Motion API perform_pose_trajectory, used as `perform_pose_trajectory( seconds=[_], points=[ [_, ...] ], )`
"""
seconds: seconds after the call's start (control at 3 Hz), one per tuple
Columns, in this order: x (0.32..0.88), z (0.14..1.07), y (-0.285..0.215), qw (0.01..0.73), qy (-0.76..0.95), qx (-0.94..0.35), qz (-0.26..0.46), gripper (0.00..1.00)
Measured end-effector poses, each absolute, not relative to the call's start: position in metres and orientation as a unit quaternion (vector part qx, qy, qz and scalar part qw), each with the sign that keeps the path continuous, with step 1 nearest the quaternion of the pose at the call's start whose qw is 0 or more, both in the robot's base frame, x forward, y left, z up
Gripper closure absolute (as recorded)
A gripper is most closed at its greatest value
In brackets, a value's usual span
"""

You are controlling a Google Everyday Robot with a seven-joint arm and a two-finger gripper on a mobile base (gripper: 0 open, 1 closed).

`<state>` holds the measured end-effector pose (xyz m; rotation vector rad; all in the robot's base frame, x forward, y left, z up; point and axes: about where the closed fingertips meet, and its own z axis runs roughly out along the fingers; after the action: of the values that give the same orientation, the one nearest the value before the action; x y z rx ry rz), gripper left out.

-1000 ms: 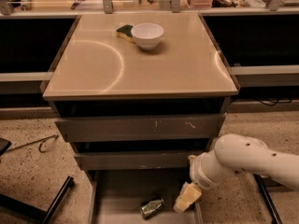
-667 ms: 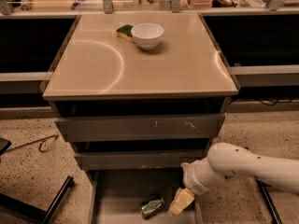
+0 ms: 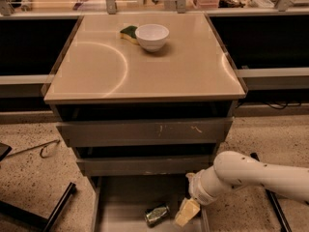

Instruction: Pick green can from bottom drawer and place on counter

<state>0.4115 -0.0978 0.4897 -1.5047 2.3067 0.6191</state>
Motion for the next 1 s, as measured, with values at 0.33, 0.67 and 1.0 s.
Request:
perform_pose_trajectory(
  seconds=[0.33, 0.67, 1.0],
  points=[
    [0.413, 0.475, -0.093, 0.159, 0.803, -0.529, 0.225, 0.0],
    [0.425, 0.436, -0.084, 0.192, 0.797, -0.521, 0.239, 0.0],
    [0.43, 0.377, -0.067, 0.221, 0.802, -0.498, 0.246, 0.0]
  ],
)
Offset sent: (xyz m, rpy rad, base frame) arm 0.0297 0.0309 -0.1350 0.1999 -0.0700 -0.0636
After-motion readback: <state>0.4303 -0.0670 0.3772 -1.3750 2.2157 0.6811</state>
